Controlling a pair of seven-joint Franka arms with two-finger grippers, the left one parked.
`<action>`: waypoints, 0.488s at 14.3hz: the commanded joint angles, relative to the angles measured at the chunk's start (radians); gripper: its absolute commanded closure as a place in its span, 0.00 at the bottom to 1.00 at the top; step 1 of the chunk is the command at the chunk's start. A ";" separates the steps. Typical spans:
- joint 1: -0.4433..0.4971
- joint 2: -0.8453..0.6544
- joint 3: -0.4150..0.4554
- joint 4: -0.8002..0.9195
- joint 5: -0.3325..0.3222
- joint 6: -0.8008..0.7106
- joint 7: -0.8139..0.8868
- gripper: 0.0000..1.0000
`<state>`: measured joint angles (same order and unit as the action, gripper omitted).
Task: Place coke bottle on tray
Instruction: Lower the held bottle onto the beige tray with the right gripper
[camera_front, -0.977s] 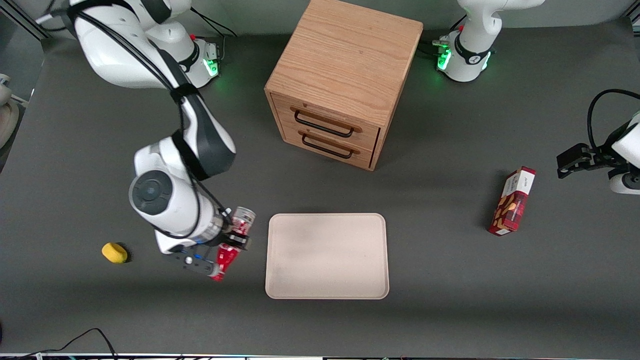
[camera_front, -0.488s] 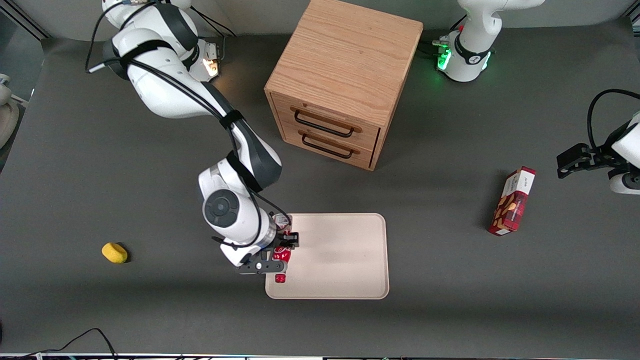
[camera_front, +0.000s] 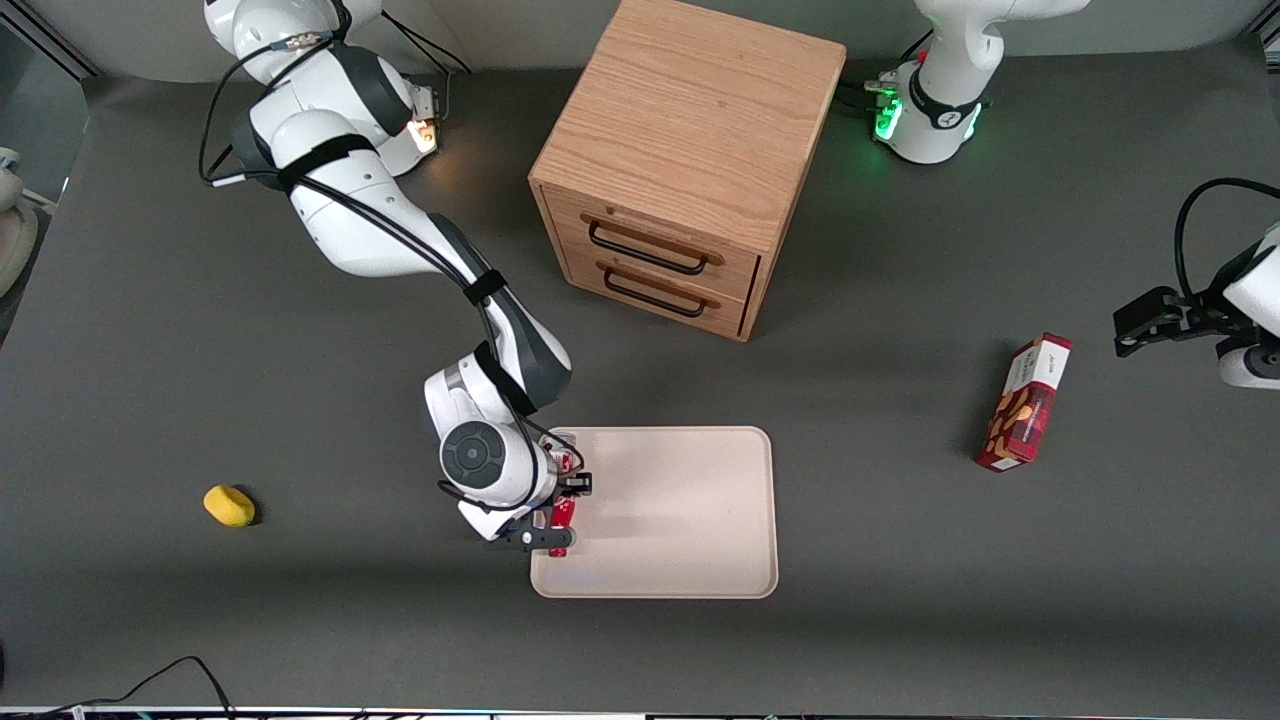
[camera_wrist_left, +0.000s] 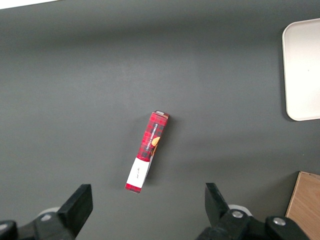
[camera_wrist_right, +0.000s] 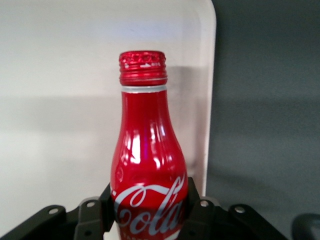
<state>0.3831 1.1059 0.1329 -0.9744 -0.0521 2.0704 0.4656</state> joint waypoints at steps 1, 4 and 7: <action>0.013 0.022 -0.010 0.052 -0.020 -0.006 -0.021 0.98; 0.013 0.022 -0.010 0.052 -0.020 -0.003 -0.021 0.72; 0.013 0.028 -0.010 0.048 -0.022 0.036 -0.019 0.00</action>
